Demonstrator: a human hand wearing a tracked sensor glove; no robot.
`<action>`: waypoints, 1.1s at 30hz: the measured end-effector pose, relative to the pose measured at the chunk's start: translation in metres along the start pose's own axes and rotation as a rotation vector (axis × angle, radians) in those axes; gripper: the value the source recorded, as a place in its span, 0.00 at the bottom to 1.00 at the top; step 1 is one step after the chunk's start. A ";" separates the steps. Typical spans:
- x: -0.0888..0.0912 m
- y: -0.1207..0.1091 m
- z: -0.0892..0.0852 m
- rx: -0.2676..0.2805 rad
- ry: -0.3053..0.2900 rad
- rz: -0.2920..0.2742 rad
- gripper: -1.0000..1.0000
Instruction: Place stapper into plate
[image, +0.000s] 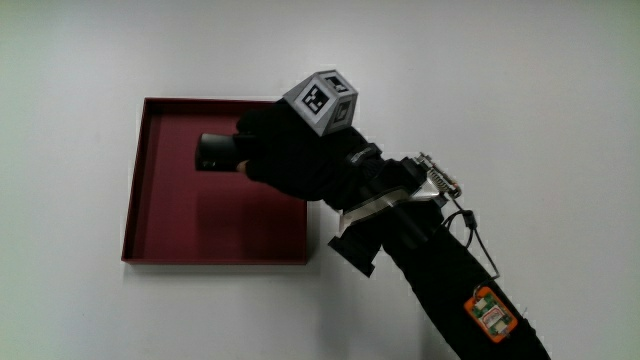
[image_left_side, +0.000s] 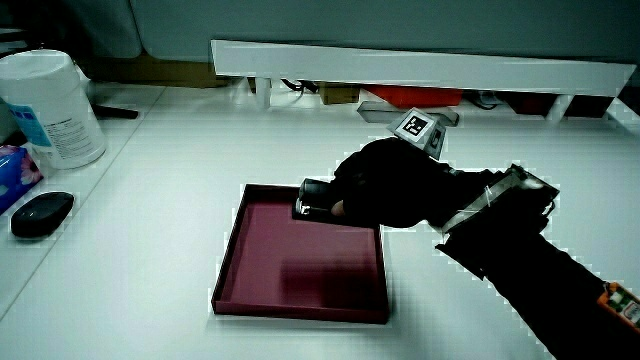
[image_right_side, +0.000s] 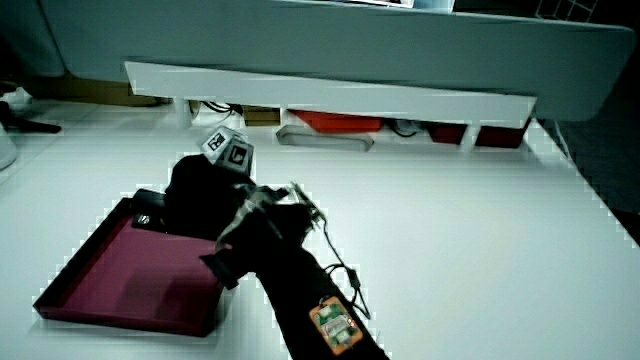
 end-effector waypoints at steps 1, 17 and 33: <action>-0.002 0.000 -0.003 0.010 -0.015 -0.019 0.50; 0.019 0.014 -0.069 -0.150 -0.037 -0.054 0.50; 0.034 0.015 -0.080 -0.189 -0.007 -0.101 0.38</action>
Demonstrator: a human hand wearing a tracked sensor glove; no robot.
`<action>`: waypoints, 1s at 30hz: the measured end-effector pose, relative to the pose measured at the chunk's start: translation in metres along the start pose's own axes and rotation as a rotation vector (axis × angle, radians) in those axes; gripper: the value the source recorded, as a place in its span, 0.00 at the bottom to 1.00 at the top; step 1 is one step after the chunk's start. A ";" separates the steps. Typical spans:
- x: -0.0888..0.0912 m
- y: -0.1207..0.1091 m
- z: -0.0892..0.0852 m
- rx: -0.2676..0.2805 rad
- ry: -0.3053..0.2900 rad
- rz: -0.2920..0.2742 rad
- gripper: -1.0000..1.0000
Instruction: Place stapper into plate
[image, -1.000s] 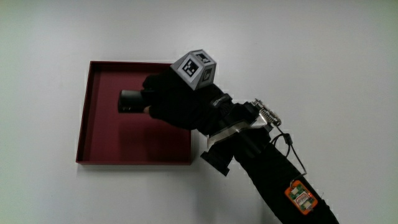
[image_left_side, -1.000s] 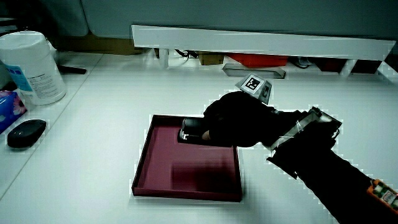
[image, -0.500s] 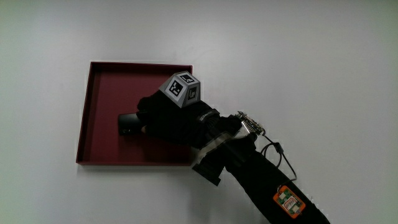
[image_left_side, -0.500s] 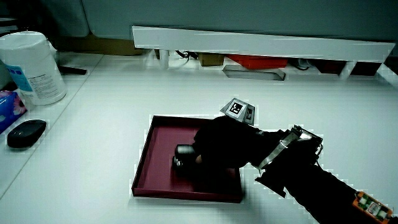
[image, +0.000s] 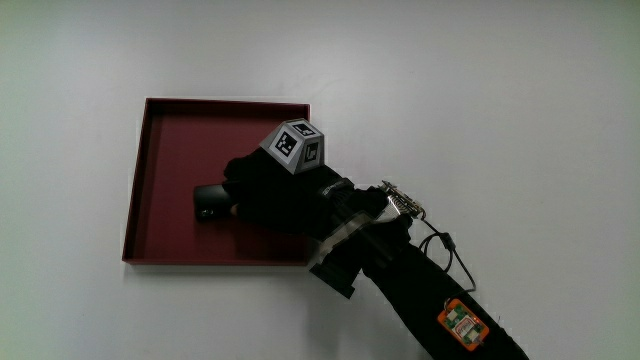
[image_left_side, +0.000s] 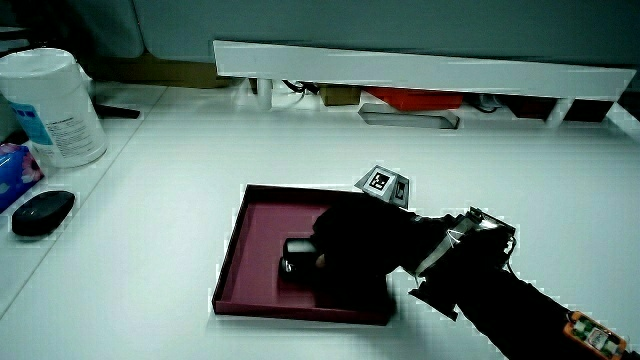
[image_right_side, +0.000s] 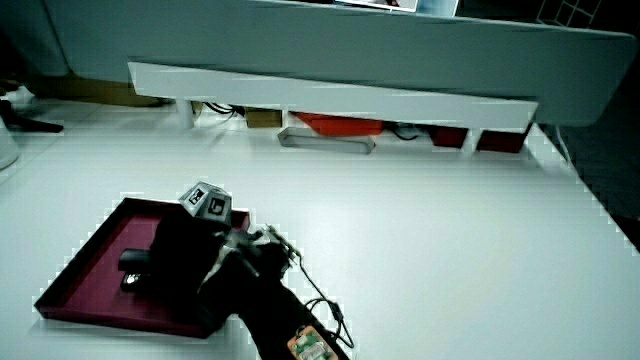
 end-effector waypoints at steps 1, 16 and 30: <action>0.001 0.000 -0.001 0.002 0.000 -0.003 0.35; -0.012 -0.045 0.038 -0.147 0.085 0.014 0.00; -0.036 -0.128 0.091 -0.198 0.113 -0.086 0.00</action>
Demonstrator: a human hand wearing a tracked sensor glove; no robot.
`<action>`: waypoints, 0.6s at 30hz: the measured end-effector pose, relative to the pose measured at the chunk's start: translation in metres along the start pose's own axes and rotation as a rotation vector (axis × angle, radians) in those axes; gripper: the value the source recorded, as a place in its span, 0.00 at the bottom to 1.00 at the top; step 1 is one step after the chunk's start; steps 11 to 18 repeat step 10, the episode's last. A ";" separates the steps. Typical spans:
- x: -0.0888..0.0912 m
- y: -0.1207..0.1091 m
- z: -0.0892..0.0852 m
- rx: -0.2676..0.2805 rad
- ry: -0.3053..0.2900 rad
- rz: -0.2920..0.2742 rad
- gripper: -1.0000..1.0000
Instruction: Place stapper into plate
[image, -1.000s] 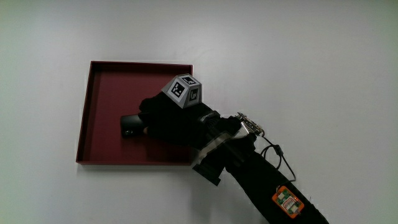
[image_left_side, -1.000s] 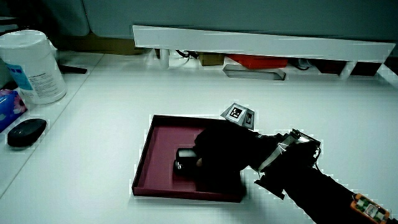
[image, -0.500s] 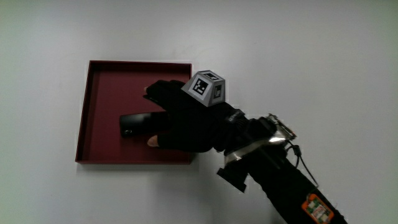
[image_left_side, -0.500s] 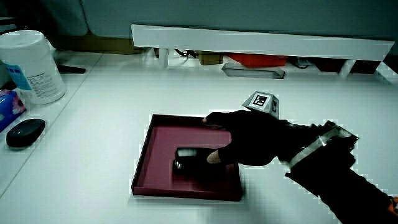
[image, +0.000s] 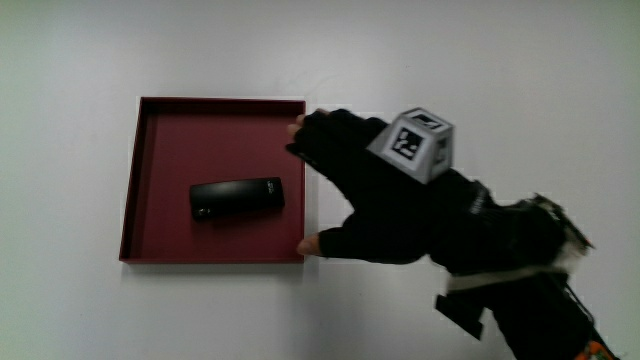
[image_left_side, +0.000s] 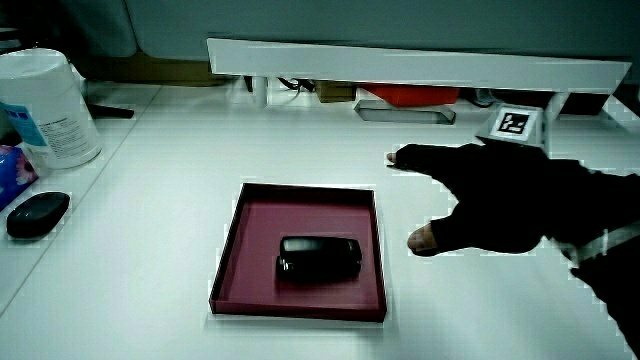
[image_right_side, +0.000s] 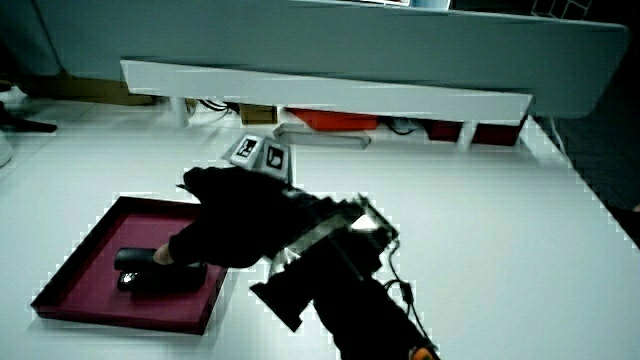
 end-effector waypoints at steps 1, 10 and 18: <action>-0.002 -0.008 0.003 0.012 -0.009 -0.022 0.00; -0.010 -0.057 0.015 0.127 -0.077 0.075 0.00; -0.010 -0.057 0.015 0.127 -0.077 0.075 0.00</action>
